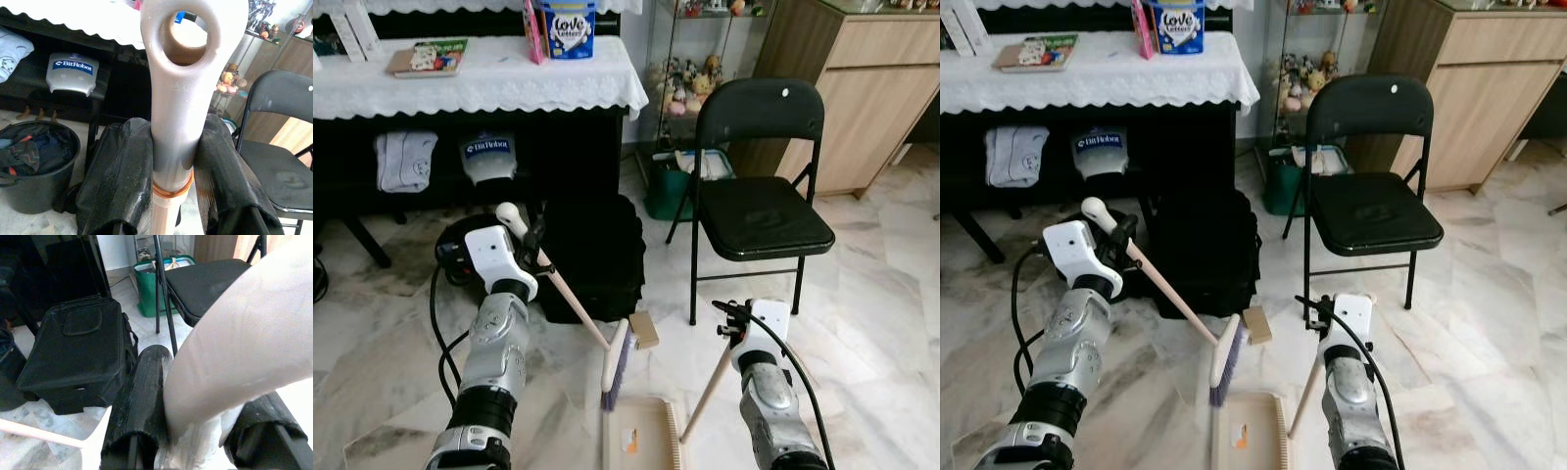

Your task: Sweep floor

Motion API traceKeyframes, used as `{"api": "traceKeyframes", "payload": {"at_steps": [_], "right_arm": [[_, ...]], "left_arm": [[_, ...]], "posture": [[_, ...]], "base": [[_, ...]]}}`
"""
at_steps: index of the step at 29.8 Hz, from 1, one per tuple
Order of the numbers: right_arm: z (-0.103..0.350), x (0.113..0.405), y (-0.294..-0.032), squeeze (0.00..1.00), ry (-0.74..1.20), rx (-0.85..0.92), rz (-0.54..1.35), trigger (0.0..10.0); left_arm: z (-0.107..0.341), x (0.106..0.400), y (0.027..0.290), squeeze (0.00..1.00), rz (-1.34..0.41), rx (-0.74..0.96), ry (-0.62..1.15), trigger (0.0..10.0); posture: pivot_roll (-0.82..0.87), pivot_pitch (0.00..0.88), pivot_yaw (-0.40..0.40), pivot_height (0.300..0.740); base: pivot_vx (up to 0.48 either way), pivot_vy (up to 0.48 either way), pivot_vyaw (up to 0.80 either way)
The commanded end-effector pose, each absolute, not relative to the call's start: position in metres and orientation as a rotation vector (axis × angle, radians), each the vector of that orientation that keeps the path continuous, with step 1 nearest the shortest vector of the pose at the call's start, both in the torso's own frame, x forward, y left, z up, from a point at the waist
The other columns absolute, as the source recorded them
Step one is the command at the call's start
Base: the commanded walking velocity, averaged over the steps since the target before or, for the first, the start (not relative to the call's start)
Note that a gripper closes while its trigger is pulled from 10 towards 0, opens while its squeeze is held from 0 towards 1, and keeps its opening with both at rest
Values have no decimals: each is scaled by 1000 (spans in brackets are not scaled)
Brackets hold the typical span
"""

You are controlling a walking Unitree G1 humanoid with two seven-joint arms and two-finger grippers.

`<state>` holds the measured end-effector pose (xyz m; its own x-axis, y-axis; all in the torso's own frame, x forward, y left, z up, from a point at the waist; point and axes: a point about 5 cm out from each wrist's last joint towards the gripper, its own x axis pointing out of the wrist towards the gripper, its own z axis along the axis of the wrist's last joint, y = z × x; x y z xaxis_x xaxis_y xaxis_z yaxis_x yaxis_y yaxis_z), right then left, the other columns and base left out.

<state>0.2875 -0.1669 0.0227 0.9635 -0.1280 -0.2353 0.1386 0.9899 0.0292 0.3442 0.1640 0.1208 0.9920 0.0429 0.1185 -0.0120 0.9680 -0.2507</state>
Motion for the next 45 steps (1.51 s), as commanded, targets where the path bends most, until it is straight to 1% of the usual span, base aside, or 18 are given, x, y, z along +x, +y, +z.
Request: {"api": "traceKeyframes", "payload": {"at_steps": [1, 9, 16, 20, 24, 30, 31, 33, 35, 38, 40, 42, 43, 44, 45], "right_arm": [[30, 291, -167, 0, 199, 49, -136, 10000], [32, 292, -165, 0, 183, 63, -134, 10000], [33, 292, -164, 0, 177, 70, -135, 10000], [33, 292, -164, 0, 174, 73, -136, 10000], [34, 292, -164, 0, 173, 75, -136, 10000], [33, 292, -163, 0, 175, 78, -138, 10000], [32, 292, -163, 0, 178, 78, -139, 10000], [32, 291, -163, 0, 179, 79, -139, 10000], [31, 291, -162, 0, 181, 80, -138, 10000], [31, 292, -162, 0, 183, 82, -137, 10000], [31, 292, -160, 0, 185, 83, -133, 10000], [31, 293, -160, 0, 186, 83, -131, 10000], [31, 293, -160, 0, 185, 80, -127, 10000], [31, 293, -160, 0, 185, 80, -127, 10000], [31, 293, -160, 0, 186, 78, -125, 10000]], "left_arm": [[131, 349, 161, 0, 25, -254, -173, 10000], [132, 357, 161, 0, 130, -248, -189, 10000], [126, 356, 161, 0, 167, -275, -173, 10000], [123, 357, 155, 0, 143, -260, -161, 10000], [122, 360, 144, 0, 71, -160, -137, 10000], [115, 358, 136, 0, -11, -45, -101, 10000], [113, 358, 137, 0, -35, -8, -95, 10000], [112, 357, 138, 0, -45, 10, -91, 10000], [113, 355, 149, 0, -38, 78, -101, 10000], [113, 352, 160, 0, -16, 145, -110, 10000], [115, 350, 171, 0, 29, 194, -117, 10000], [118, 349, 176, 0, 54, 186, -133, 10000], [124, 348, 180, 0, 71, 133, -174, 10000], [124, 348, 180, 0, 71, 133, -174, 10000], [131, 347, 180, 0, 67, 71, -212, 10000]], "posture": [[-91, 53, -17, 740], [-92, 54, -14, 740], [-91, 56, -12, 740], [-92, 57, -11, 740], [-92, 57, -11, 740], [-89, 56, -4, 740], [-89, 56, -4, 740], [-89, 56, -4, 740], [-83, 55, -1, 740], [-74, 54, 0, 740], [-73, 55, -1, 740], [-70, 53, -2, 740], [-70, 54, -2, 740], [-70, 54, -2, 740], [-69, 51, -4, 740]], "base": [[0, 0, 0], [0, 0, 0], [0, 0, 0], [0, 0, 0], [0, 0, 0], [0, 0, 0], [0, 0, 0], [0, 0, 0], [0, 0, 0], [0, 0, 0], [0, 0, 0], [0, 0, 0], [0, 0, 0], [0, 0, 0], [0, 0, 0]]}}
